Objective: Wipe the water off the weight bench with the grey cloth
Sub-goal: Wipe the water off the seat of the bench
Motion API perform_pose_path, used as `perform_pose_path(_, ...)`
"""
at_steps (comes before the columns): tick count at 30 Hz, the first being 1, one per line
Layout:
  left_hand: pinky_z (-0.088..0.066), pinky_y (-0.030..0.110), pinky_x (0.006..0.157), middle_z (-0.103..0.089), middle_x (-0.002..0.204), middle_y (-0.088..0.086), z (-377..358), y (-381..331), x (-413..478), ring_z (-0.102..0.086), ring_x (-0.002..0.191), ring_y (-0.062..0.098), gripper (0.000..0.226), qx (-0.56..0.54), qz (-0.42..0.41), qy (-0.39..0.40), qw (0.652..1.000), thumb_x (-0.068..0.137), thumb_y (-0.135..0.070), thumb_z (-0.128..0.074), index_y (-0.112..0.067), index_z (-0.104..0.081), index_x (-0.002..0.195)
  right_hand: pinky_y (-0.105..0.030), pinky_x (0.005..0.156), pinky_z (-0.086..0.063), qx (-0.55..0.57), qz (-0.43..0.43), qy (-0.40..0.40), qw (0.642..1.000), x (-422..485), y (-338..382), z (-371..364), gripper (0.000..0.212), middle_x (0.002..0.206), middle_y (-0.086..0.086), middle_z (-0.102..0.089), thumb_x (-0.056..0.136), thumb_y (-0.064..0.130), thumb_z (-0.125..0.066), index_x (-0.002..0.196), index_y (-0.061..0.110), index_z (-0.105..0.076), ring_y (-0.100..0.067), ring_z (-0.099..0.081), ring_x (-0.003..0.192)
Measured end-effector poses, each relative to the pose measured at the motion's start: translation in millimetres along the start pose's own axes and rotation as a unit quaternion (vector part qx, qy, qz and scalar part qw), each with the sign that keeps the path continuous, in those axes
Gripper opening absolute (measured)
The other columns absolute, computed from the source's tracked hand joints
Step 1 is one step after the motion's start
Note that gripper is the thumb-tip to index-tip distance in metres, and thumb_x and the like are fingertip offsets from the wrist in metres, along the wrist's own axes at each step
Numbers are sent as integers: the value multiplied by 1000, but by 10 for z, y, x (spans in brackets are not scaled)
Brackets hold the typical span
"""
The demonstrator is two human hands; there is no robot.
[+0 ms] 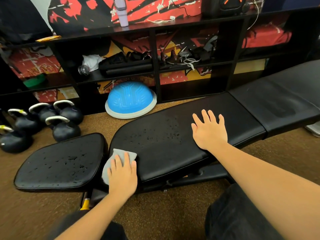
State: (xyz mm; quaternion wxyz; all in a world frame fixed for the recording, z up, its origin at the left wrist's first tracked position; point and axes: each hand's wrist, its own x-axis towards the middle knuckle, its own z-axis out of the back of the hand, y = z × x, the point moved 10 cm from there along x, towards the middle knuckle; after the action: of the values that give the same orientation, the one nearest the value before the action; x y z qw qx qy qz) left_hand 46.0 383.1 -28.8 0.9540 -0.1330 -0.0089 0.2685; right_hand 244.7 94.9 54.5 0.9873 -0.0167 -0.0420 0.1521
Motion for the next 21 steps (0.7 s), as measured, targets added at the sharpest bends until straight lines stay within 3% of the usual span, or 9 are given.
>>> perform_pose_path(3,-15,48,120,-13,167,10,-26,28,156,-7,154,26,54,-48,6,16,999,108,-36,-18,-22,-15,161,-58,124,-4,1,1,-4,1000,-2,5,-2,59,171,-9,-9,107,49,-11,163,30,-11,-31,-2,158)
perform_pose_path(6,-14,48,122,-18,167,3,138,14,430,-10,154,22,49,-73,-24,20,997,109,-26,-22,-16,-27,157,-58,124,-5,0,2,-9,1000,6,-8,-1,59,171,-9,-11,107,48,-12,163,30,-13,-31,-4,158)
perform_pose_path(8,-16,47,122,-22,165,6,167,35,544,-15,152,24,51,-77,-24,4,997,109,-27,-26,-9,-27,156,-58,124,-6,-1,4,-6,1000,8,3,-1,59,171,-9,-12,107,48,-12,163,29,-13,-31,-5,158)
perform_pose_path(12,-8,44,124,-10,165,23,33,215,542,-5,154,34,79,-75,56,-32,995,104,-51,-35,2,-12,157,-58,124,-8,-2,8,-13,1000,-5,9,13,59,170,-9,-15,107,48,-14,162,29,-17,-31,-8,158)
perform_pose_path(17,-12,48,123,-19,163,19,-101,240,518,-14,151,35,73,-48,47,-22,998,102,-52,-29,-6,-19,158,-59,124,-11,-7,9,-22,1000,-8,4,19,59,169,-10,-18,106,47,-14,162,28,-19,-32,-10,157)
perform_pose_path(21,-26,51,117,-23,160,22,-7,173,812,-21,145,39,53,-37,-2,-3,999,105,-33,-30,-7,-38,150,-59,123,-12,-10,10,-24,1000,1,13,5,59,169,-10,-18,106,47,-16,162,27,-20,-32,-11,157)
